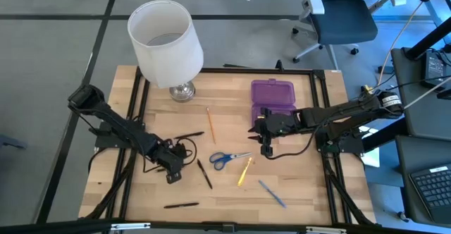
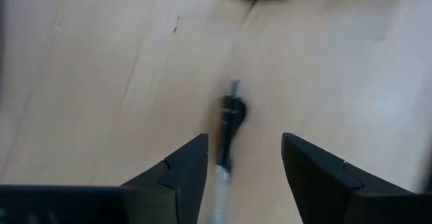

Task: Pick & place school supplies into a supply box
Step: Put the transparent pen into the purple supply box

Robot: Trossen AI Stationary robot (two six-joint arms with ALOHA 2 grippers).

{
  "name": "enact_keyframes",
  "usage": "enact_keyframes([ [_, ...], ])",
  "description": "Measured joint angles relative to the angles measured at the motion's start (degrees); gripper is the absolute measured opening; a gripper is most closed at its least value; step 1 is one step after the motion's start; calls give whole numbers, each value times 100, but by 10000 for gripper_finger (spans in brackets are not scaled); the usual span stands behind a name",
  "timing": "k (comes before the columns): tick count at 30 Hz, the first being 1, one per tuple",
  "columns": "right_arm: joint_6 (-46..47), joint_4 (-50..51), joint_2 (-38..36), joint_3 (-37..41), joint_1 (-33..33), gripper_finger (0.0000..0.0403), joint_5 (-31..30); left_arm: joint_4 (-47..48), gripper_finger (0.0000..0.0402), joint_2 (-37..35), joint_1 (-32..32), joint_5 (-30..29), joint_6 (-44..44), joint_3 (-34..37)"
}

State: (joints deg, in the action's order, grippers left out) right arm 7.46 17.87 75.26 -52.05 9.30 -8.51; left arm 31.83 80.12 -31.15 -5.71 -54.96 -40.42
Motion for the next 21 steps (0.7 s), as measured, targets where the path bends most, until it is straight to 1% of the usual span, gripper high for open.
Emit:
enact_keyframes([
  [6,0,-2,0,0,-1,122,0,416,173,529,28,26,34,2],
  [13,110,-4,0,0,-2,122,-3,549,160,810,14,75,369,-31],
  [17,125,-4,1,0,-2,122,-8,630,126,854,13,59,369,-35],
  [21,122,-4,0,0,0,122,-125,650,77,857,11,1,408,-35],
])
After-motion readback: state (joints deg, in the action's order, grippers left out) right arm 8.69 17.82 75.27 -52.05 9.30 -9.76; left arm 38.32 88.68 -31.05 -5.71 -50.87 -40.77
